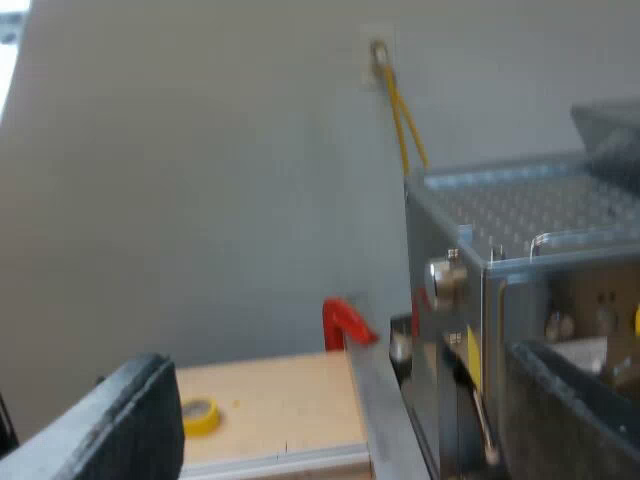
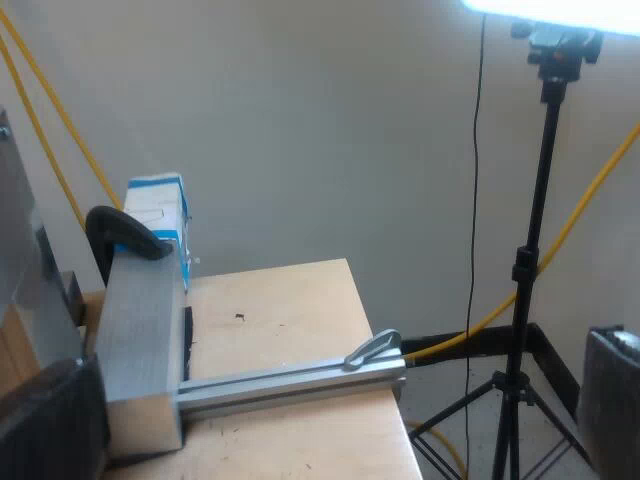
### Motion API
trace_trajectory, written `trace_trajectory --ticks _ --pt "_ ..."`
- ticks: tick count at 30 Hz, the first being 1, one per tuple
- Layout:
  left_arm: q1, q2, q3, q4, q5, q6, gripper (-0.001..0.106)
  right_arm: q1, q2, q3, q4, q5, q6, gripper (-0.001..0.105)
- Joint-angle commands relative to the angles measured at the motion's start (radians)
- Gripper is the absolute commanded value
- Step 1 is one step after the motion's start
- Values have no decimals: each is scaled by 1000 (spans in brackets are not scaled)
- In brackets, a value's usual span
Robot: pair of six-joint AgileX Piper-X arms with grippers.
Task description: Place mug into machine
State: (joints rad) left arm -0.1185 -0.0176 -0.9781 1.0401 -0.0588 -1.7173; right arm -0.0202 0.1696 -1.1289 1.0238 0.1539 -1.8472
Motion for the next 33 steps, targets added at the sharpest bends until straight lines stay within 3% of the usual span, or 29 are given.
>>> trace_trajectory --ticks 1,4,7,12,20,25,33 --pt "-3 -125 -2 28 -20 -2 67 -4 -80 -2 33 -2 -11 97" --pt "-3 -140 -2 55 -20 -2 67 -4 -160 21 56 -2 -11 97" --pt "-3 -137 -10 182 -20 -5 67 -4 -234 62 61 -1 -11 97" --pt "-3 -137 15 151 -61 -5 67 3 -226 98 89 -11 -17 97" --pt "-3 -136 200 -53 -83 -5 67 3 -223 264 -2 -177 45 97" --pt "-3 -136 318 -68 -72 -5 67 3 -222 365 1 -182 45 97" --pt "-3 -134 451 -66 11 -5 67 3 -221 528 5 -182 41 97"
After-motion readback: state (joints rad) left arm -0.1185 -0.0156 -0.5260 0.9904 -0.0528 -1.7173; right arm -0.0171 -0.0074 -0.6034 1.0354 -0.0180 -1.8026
